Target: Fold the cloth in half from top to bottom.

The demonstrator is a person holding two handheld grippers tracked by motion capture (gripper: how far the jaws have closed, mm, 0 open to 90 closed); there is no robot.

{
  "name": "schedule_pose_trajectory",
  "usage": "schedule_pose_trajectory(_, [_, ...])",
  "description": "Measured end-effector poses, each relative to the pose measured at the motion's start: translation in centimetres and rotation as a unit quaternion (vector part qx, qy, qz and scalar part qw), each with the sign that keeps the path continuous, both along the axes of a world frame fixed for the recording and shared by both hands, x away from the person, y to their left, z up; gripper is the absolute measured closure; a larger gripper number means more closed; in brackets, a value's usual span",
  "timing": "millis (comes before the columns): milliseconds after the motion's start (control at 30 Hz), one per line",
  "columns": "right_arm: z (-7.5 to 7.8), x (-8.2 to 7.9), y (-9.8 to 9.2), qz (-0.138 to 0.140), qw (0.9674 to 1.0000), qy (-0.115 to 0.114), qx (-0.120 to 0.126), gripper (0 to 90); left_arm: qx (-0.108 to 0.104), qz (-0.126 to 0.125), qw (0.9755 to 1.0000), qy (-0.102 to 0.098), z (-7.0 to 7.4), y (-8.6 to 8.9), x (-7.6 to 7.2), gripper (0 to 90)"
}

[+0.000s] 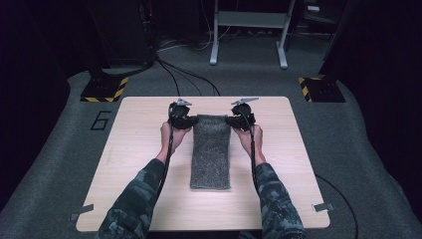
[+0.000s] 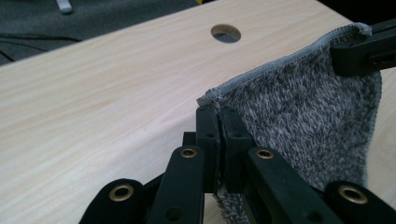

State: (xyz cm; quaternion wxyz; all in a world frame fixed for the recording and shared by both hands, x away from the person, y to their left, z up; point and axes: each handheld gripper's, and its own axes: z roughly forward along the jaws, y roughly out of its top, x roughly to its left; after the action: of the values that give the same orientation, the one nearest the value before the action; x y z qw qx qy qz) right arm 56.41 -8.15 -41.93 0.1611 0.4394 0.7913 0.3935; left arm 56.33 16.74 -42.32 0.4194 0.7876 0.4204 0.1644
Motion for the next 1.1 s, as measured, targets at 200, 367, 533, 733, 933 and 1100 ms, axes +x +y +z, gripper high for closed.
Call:
schedule_pose_trajectory(200, [1.9, 0.0, -0.3, 0.001, 0.9997, -0.026, 0.002, 87.6, -0.008, -0.002, 0.9997, -0.023, 1.7, 0.0, -0.2, 87.9])
schedule_pose_trajectory(367, [2.5, -0.2, -0.2, 0.001, 0.9993, -0.036, 0.005, 87.6, -0.011, -0.005, 0.9987, -0.049, 1.9, 0.1, -0.4, 87.9])
schedule_pose_trajectory(533, [1.9, -0.5, -0.1, 0.011, 0.9992, -0.039, 0.009, 87.5, -0.017, -0.003, 0.9988, -0.045, 1.1, 0.5, -0.6, 87.8])
schedule_pose_trajectory(733, [0.9, -1.4, 0.0, 0.020, 0.9991, -0.035, 0.010, 87.0, -0.025, -0.014, 0.9989, -0.038, 0.1, 0.7, -1.7, 87.5])
schedule_pose_trajectory(933, [-0.4, -2.4, -0.1, 0.030, 0.9991, -0.029, 0.009, 86.7, -0.028, -0.022, 0.9990, -0.026, -0.9, 0.8, -2.6, 87.4])
schedule_pose_trajectory(1100, [-1.2, -3.6, -0.4, 0.038, 0.9989, -0.027, 0.011, 86.6, -0.032, -0.032, 0.9988, -0.020, -1.9, 0.9, -3.7, 87.3])
